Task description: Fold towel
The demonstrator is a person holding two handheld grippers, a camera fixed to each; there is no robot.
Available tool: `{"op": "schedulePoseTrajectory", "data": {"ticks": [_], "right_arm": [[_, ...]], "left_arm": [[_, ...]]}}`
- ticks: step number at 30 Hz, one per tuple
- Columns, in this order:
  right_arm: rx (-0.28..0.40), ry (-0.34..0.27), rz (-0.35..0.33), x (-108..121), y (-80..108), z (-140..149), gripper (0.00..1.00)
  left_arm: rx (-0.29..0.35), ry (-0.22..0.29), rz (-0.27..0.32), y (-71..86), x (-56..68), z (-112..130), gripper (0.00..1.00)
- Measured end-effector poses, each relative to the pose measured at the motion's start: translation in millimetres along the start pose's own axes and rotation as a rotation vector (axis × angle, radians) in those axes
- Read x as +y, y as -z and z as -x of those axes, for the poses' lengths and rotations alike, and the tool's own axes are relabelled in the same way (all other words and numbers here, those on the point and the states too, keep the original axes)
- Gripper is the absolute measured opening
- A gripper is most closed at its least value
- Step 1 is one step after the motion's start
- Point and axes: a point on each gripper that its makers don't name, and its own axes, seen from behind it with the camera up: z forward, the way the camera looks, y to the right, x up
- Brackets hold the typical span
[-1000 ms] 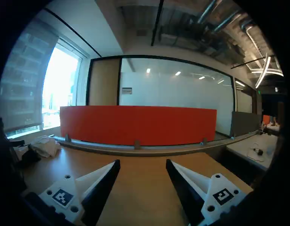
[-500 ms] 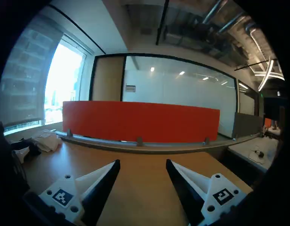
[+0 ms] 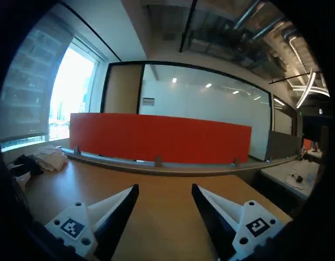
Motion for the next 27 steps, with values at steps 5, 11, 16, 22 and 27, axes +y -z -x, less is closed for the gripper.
{"op": "schedulePoseTrajectory", "data": {"ticks": [5,11,16,22,27], "right_arm": [[-0.004,0.007,0.006,2,1.5,8,0.94],[-0.007,0.014,0.013,5,2.6,14,0.94],[-0.011,0.009,0.011,6,3.7,17,0.94],[-0.01,0.009,0.009,8,7.2,18,0.94],[-0.009,0.007,0.009,10,10.2,18,0.94]], "left_arm": [[0.001,0.004,0.001,-0.6,-1.0,8,0.93],[-0.003,-0.02,0.003,-0.7,-0.3,11,0.92],[-0.009,-0.006,0.006,-0.3,-1.7,14,0.92],[-0.023,-0.001,0.006,-1.9,-3.5,20,0.93],[-0.025,-0.001,0.015,-3.5,-1.1,21,0.93]]}}
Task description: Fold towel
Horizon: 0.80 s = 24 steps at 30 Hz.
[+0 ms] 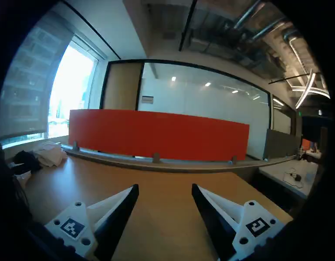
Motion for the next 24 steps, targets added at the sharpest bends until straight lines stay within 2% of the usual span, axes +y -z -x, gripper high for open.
{"op": "schedulePoseTrajectory", "data": {"ticks": [15,24], "right_arm": [[0.049,-0.007,0.012,19,-9.7,-6,0.94],[0.054,-0.045,0.031,43,-16.4,22,0.94]], "left_arm": [[0.0,0.0,-0.004,-0.7,0.3,2,0.93],[0.0,0.0,-0.004,-0.9,0.2,3,0.93]]}}
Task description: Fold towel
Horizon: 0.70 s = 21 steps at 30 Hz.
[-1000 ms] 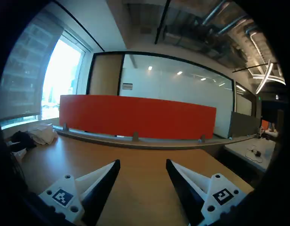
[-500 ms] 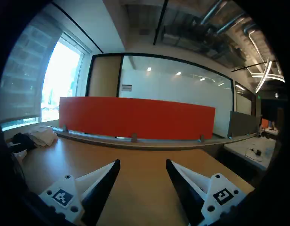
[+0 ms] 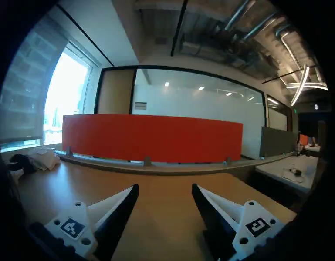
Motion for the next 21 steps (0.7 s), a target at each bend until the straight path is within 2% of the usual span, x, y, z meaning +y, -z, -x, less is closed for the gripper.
{"op": "schedulePoseTrajectory", "data": {"ticks": [12,21], "right_arm": [[0.008,-0.022,-0.052,4,-4.2,41,0.96],[0.008,-0.106,-0.051,16,-9.6,57,0.97]], "left_arm": [[0.0,0.0,0.0,0.2,1.3,1,0.93],[0.0,0.0,0.0,-0.4,0.7,1,0.93]]}}
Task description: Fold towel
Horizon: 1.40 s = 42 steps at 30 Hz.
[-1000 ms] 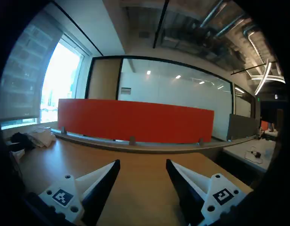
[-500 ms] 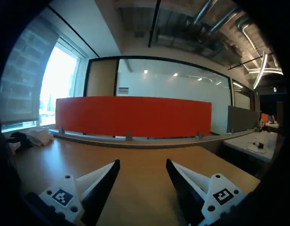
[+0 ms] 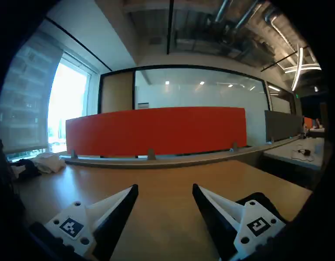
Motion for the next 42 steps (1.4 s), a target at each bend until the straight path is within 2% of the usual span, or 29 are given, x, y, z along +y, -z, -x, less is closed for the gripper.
{"op": "schedulePoseTrajectory", "data": {"ticks": [10,42], "right_arm": [[-0.011,-0.026,0.009,9,-0.7,11,0.97],[0.012,0.061,-0.011,-1,6.0,11,0.97]], "left_arm": [[0.0,0.0,0.0,-0.2,0.4,0,0.93],[0.0,0.0,0.0,0.0,0.1,0,0.93]]}}
